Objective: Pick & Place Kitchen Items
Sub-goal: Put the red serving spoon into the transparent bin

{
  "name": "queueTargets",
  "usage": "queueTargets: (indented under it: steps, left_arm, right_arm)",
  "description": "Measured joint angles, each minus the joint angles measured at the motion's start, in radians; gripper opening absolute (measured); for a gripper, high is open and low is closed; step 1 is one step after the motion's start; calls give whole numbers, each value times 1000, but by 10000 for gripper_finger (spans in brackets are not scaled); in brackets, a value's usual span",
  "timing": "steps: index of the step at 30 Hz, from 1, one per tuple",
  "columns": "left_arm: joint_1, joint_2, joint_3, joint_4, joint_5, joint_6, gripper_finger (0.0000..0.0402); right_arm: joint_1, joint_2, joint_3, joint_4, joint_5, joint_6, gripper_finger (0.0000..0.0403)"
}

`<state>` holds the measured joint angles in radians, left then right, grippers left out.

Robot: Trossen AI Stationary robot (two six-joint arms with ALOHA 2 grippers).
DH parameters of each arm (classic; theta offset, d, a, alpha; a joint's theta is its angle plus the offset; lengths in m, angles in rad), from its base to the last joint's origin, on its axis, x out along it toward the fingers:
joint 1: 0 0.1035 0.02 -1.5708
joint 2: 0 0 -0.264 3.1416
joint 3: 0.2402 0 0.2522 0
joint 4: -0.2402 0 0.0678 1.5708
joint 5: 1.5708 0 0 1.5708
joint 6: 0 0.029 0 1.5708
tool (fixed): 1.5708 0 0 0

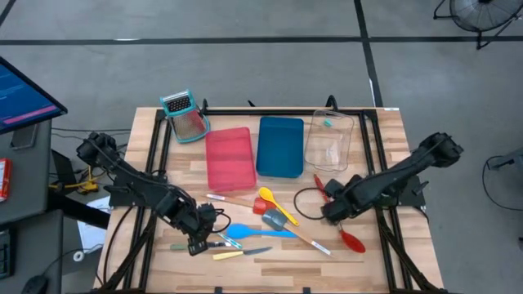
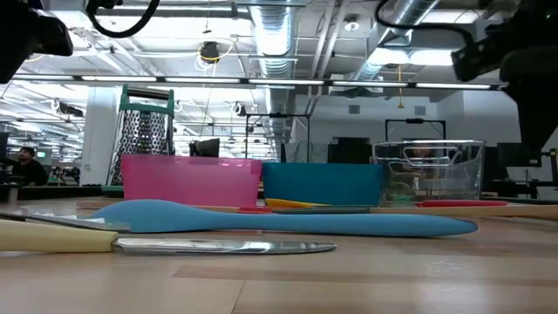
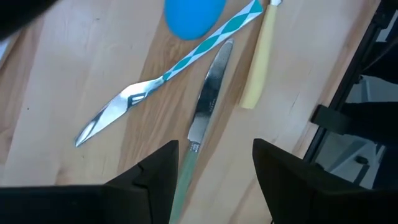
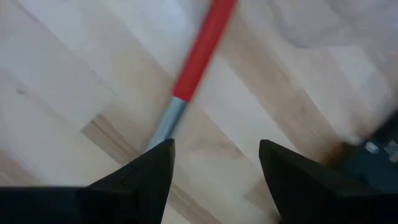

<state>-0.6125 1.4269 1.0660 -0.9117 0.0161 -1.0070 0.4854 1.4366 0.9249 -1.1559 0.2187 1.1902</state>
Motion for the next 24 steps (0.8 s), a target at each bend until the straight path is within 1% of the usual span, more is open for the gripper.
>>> queueTargets:
  steps: [5,7,9,11,16,18,21,24]
  left_arm:
    - [-9,-12,0,16,-2,0,191]
    - [-12,-48,0,39,-17,0,191]
    - [-13,-114,0,73,-59,-5,191]
    - [-13,-202,0,95,-132,-25,191]
    - [-13,-444,0,106,-408,-53,191]
    - [-13,-525,0,107,-498,-53,191]
    - [-12,-612,0,106,-579,-44,191]
    - [-12,-663,0,105,-597,-19,191]
  right_arm:
    - [-25,44,0,30,-12,-27,234]
    - [-32,41,-7,53,-13,-27,234]
    - [-39,36,-23,88,-33,-30,234]
    - [-49,34,-38,118,-55,-39,234]
    - [-58,42,-103,236,-87,-41,234]
    - [-61,41,-124,272,-92,-40,234]
    - [-70,41,-157,308,-94,-26,234]
    - [-81,41,-188,306,-93,-14,234]
